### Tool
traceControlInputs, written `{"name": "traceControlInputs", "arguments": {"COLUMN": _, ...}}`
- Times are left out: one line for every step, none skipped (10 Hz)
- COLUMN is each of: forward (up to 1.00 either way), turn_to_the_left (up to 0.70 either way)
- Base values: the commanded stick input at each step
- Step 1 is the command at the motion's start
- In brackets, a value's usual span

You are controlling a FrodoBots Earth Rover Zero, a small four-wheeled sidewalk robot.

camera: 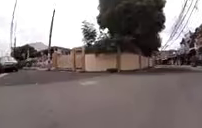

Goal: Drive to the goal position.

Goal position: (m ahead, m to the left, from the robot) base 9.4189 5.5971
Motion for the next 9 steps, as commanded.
{"name": "traceControlInputs", "arguments": {"forward": 1.00, "turn_to_the_left": 0.26}}
{"name": "traceControlInputs", "arguments": {"forward": 1.00, "turn_to_the_left": 0.10}}
{"name": "traceControlInputs", "arguments": {"forward": 1.00, "turn_to_the_left": 0.00}}
{"name": "traceControlInputs", "arguments": {"forward": 1.00, "turn_to_the_left": 0.00}}
{"name": "traceControlInputs", "arguments": {"forward": 1.00, "turn_to_the_left": 0.00}}
{"name": "traceControlInputs", "arguments": {"forward": 1.00, "turn_to_the_left": 0.00}}
{"name": "traceControlInputs", "arguments": {"forward": 1.00, "turn_to_the_left": 0.00}}
{"name": "traceControlInputs", "arguments": {"forward": 1.00, "turn_to_the_left": 0.00}}
{"name": "traceControlInputs", "arguments": {"forward": 1.00, "turn_to_the_left": 0.00}}
